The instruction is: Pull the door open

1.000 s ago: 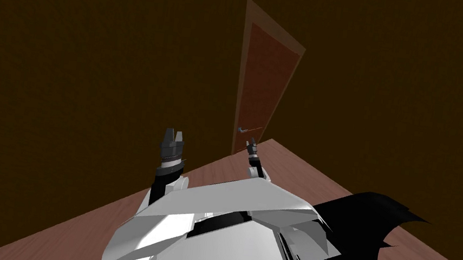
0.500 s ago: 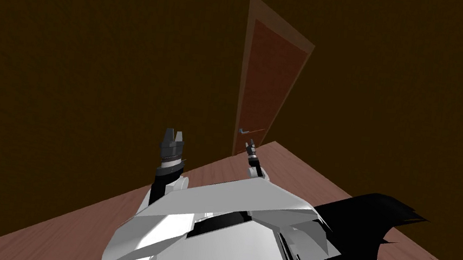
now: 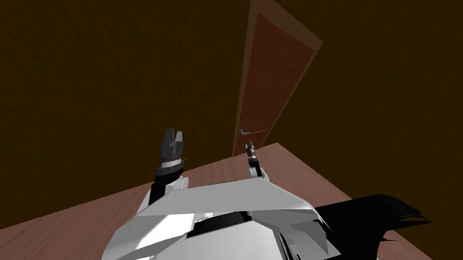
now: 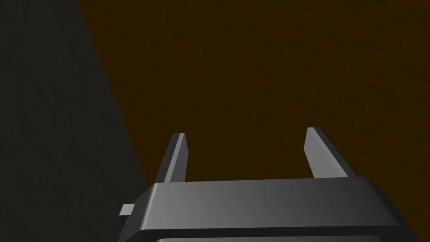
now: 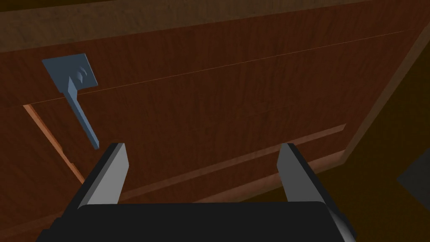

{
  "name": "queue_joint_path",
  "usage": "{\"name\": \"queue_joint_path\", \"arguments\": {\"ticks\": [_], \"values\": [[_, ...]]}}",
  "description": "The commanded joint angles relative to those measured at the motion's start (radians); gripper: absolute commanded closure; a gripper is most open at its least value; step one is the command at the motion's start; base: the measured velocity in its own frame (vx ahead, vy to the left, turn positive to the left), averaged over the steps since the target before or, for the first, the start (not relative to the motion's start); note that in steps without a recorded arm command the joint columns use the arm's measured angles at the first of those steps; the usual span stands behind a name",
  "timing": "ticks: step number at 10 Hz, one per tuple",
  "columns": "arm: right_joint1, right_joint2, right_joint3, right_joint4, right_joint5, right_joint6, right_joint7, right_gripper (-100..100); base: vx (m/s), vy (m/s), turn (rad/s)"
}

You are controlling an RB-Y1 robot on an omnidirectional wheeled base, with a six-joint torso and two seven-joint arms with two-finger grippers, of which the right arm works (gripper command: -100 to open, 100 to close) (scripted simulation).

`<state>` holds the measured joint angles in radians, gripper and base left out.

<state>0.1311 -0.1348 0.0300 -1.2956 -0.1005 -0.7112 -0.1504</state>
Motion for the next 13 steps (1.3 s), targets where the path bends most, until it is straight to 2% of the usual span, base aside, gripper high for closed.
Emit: {"name": "queue_joint_path", "arguments": {"ticks": [1, 4, 7, 10, 11, 13], "values": [[-0.020, -0.005, -0.001, 0.050, 0.001, -0.012, 0.000, -100, 0.029, -0.055, 0.102], [-0.068, -0.021, -0.005, 0.159, 0.004, -0.037, -0.003, -100, 0.050, -0.116, 0.145], [-0.083, -0.025, -0.006, 0.217, 0.004, -0.044, -0.004, -100, 0.038, -0.070, 0.058], [-0.128, -0.039, -0.009, 0.319, 0.006, -0.067, -0.006, -100, 0.042, -0.083, 0.119], [-0.128, -0.039, -0.009, 0.334, 0.006, -0.067, -0.006, -100, 0.032, -0.084, 0.044], [-0.155, -0.047, -0.011, 0.400, 0.008, -0.081, -0.007, -100, 0.027, -0.086, 0.098]]}}
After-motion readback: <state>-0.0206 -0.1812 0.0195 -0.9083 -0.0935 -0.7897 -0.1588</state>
